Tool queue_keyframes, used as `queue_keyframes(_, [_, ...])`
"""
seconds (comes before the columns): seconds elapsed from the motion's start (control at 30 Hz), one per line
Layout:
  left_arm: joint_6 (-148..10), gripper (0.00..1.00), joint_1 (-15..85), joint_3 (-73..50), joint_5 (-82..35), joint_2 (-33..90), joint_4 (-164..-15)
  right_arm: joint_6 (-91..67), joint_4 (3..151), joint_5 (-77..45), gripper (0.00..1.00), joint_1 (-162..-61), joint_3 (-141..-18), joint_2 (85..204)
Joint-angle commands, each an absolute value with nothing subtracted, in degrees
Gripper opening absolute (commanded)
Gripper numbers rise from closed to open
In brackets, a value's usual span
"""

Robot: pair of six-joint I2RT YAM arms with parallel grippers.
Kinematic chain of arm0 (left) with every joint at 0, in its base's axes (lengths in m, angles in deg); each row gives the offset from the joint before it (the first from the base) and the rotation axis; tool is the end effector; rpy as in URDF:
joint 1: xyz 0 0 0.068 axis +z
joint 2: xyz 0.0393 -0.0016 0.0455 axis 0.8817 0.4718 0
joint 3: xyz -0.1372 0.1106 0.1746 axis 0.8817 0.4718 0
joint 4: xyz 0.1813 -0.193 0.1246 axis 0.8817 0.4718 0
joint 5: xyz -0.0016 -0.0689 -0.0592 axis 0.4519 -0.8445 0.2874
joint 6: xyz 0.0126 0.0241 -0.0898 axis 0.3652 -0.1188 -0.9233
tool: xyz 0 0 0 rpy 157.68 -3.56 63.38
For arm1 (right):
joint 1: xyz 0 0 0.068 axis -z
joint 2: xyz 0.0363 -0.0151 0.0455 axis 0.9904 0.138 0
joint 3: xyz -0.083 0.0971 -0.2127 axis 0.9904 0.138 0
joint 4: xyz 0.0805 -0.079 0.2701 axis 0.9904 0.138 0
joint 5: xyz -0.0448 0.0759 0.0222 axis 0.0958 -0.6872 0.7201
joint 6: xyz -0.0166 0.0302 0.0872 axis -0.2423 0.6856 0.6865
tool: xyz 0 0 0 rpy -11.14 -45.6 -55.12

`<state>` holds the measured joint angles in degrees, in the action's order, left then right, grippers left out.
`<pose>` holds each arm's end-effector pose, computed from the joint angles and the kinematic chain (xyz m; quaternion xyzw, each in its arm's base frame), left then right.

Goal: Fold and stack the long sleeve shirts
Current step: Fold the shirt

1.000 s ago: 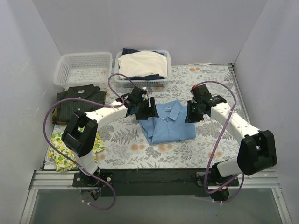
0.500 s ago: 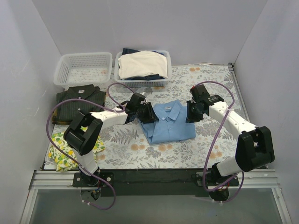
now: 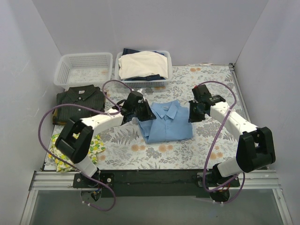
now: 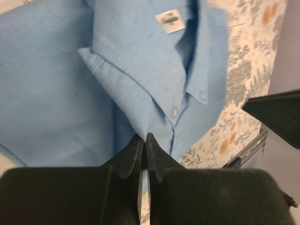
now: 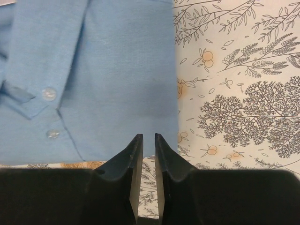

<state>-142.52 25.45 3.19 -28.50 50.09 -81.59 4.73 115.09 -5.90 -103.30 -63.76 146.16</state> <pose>0.3212 -0.2606 0.1089 -0.3363 0.8551 -0.3829 0.0951 0.3241 0.1220 0.1581 0.0238 0.9686 0.0745 0.2361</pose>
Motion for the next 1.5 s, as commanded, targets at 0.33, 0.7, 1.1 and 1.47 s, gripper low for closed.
queue_keyframes(0.33, [-143.3,0.00,25.4,10.4,-10.5,29.5,-73.4,3.0,110.2,-10.4,0.32,-102.9,-69.5,150.2])
queue_keyframes(0.7, [-144.9,0.35,32.3,9.1,-5.5,43.9,-69.6,2.0,107.4,-17.0,0.44,-102.8,-75.9,161.9])
queue_keyframes(1.1, [-138.6,0.72,32.8,5.9,-5.8,34.1,-68.8,0.2,104.4,-17.9,0.56,-102.9,-78.3,159.7])
queue_keyframes(1.47, [-137.2,0.78,36.3,1.6,-9.7,41.6,-72.6,0.6,101.9,-20.8,0.57,-102.8,-81.0,166.9])
